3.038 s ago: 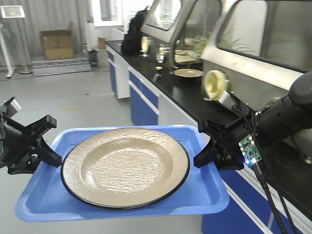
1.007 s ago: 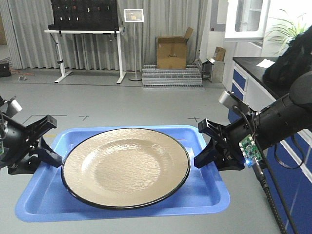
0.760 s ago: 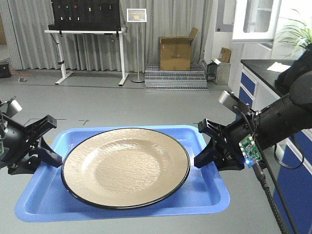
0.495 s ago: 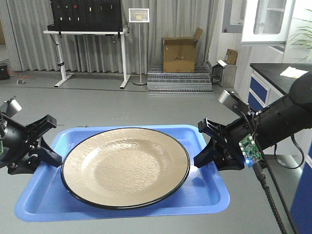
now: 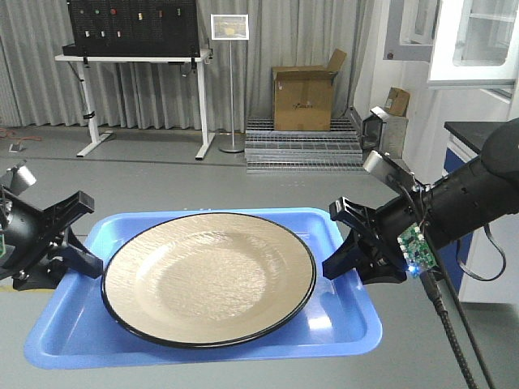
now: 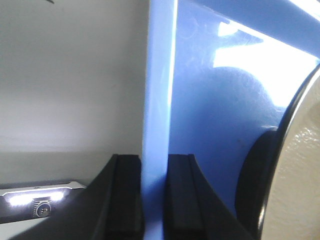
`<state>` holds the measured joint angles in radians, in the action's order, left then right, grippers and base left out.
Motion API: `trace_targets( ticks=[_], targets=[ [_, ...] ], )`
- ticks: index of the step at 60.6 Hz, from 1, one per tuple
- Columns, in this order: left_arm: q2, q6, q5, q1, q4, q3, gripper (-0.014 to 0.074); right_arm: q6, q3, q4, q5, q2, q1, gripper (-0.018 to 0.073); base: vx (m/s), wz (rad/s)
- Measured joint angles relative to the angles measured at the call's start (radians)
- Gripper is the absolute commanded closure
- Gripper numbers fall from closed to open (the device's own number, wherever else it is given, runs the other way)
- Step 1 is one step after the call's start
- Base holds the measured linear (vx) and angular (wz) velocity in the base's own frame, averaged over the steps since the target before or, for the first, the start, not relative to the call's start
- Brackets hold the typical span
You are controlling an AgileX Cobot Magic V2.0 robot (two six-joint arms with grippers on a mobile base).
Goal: Place disk in tray to left cabinet
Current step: 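Hold the tray with both grippers while driving across the lab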
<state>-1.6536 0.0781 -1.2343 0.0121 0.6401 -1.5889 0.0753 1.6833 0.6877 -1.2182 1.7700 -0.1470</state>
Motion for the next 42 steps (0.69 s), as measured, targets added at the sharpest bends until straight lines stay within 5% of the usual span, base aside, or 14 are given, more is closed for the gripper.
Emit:
trace_targets(
  ticks=[42],
  targets=[
    [0.0,0.0,-0.003,0.0,-0.001,0.0,0.0597,0.0,0.002,-0.001,-0.012,0.0,0.0,0.0564,0.66,-0.02]
  ],
)
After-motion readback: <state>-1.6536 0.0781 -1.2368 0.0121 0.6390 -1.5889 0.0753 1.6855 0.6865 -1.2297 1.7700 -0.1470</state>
